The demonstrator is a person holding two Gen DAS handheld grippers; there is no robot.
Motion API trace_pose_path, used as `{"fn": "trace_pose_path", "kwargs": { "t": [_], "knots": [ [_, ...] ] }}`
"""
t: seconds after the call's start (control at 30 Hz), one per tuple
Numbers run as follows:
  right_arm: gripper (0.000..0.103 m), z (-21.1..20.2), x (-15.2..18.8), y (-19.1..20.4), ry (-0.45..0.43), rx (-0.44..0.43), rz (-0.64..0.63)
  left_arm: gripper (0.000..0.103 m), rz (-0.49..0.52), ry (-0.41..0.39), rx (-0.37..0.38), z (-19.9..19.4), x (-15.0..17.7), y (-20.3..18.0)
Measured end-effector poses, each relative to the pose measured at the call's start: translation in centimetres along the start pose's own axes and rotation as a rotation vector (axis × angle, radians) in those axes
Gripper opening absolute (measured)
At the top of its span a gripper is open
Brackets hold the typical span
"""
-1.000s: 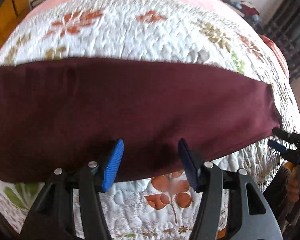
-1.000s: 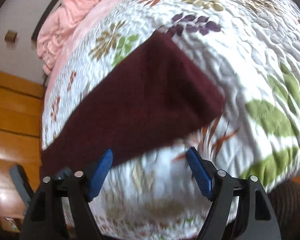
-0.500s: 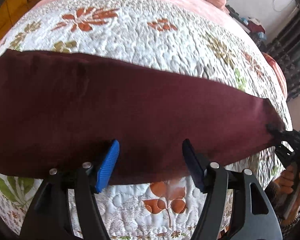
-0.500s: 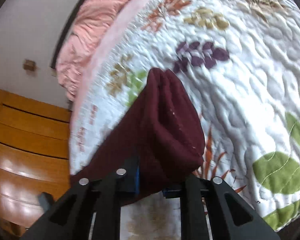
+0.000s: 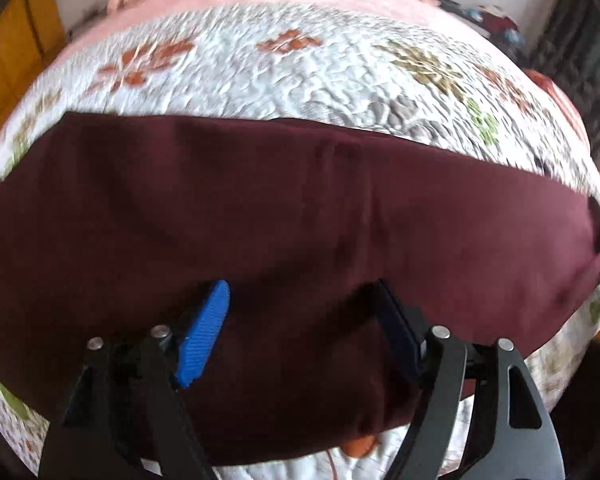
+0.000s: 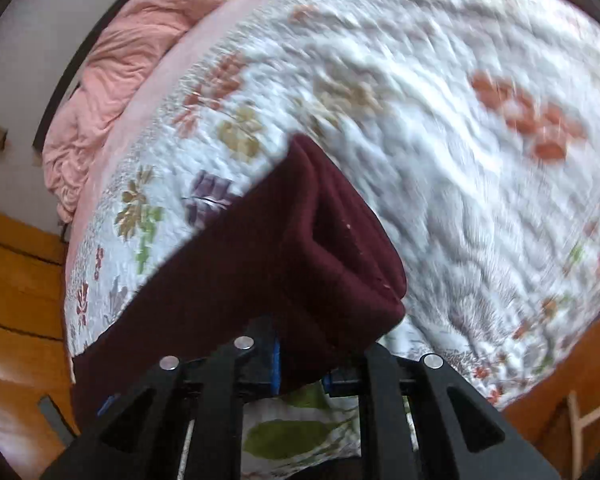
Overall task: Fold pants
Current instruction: 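Grasp the folded end with the right tool and lift it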
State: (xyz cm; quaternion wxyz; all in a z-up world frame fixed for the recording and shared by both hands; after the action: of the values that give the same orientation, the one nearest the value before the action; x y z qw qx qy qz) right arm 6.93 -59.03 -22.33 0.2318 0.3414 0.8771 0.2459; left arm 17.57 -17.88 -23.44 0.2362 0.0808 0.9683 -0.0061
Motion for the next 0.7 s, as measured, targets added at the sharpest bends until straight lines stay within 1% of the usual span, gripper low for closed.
{"fn": "trace_pose_path", "kwargs": {
  "t": [0.03, 0.13, 0.2, 0.23, 0.3, 0.37, 0.43, 0.5, 0.53, 0.57, 0.6, 0.67, 0.7],
  "knots": [
    [0.014, 0.1, 0.1, -0.1, -0.003, -0.005, -0.003, 0.076, 0.002, -0.002, 0.0, -0.1, 0.0, 0.0],
    [0.015, 0.0, 0.1, 0.6, -0.015, 0.006, -0.011, 0.076, -0.059, 0.005, 0.046, -0.9, -0.4, 0.8],
    [0.02, 0.2, -0.1, 1.0, -0.013, 0.023, -0.015, 0.076, -0.085, 0.004, 0.045, -1.4, -0.6, 1.4],
    [0.022, 0.4, -0.1, 1.1, -0.009, 0.023, -0.015, 0.077, -0.082, 0.002, 0.036, -1.5, -0.5, 1.6],
    [0.03, 0.7, 0.2, 1.1, -0.004, 0.015, -0.015, 0.077, -0.063, 0.01, 0.022, -1.1, 0.0, 1.9],
    [0.032, 0.4, 0.4, 0.6, 0.003, 0.017, -0.04, 0.078, -0.033, 0.003, 0.01, -0.6, 0.4, 1.8],
    [0.034, 0.5, 0.4, 0.7, 0.002, 0.023, -0.057, 0.082, 0.001, -0.012, -0.012, -0.8, 0.6, 1.4],
    [0.047, 0.2, 0.5, 1.1, 0.008, 0.003, -0.049, 0.086, 0.021, -0.007, -0.014, -1.1, 0.7, 0.8],
    [0.051, 0.2, 0.5, 1.3, 0.007, -0.005, -0.046, 0.087, 0.02, -0.006, -0.009, -1.2, 0.8, 0.7],
    [0.057, 0.0, 0.6, 1.6, 0.007, -0.01, -0.047, 0.088, 0.015, -0.007, 0.0, -1.4, 0.9, 0.6],
    [0.06, -0.1, 0.7, 1.7, 0.007, -0.011, -0.051, 0.088, 0.006, -0.008, 0.014, -1.7, 1.1, 0.5],
    [0.06, 0.0, 0.8, 1.9, 0.003, 0.005, -0.059, 0.089, -0.011, -0.007, 0.029, -2.1, 1.4, 0.5],
    [0.052, 0.1, 0.8, 1.9, 0.001, 0.016, -0.064, 0.089, -0.024, -0.007, 0.04, -2.3, 1.6, 0.6]
  ]
}}
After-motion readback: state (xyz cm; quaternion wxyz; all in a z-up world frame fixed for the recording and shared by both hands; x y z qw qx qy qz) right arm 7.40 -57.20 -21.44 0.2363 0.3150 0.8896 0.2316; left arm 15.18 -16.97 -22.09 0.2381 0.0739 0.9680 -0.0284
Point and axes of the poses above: each gripper's, at about its wrist camera, not at the fingertips, and z roughly the way its jaws point, y to its left, x to its underside, the point moved 8 cm from there along z, roughly the way its jaws point, and after that the axes turned 5 degrees about -x, right-handed, at the moved point
